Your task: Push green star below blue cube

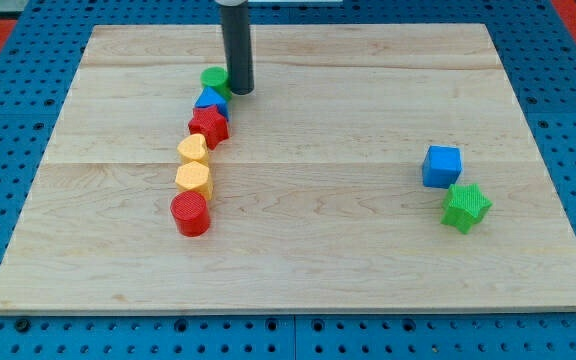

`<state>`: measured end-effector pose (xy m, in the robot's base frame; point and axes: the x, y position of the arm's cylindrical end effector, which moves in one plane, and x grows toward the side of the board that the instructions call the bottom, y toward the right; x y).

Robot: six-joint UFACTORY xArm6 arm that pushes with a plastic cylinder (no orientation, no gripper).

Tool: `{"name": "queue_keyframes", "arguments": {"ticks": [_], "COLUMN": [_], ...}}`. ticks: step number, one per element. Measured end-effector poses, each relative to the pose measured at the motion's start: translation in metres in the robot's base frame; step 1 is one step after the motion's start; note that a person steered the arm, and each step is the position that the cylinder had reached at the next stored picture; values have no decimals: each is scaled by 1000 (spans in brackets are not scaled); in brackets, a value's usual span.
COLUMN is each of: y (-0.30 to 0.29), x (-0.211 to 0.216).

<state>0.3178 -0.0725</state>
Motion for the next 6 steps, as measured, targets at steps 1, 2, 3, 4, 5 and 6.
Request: {"name": "queue_keyframes", "arguments": {"ticks": [1, 2, 3, 4, 5, 6], "y": [12, 109, 233, 327, 351, 302], "x": [0, -2, 7, 56, 145, 179]}}
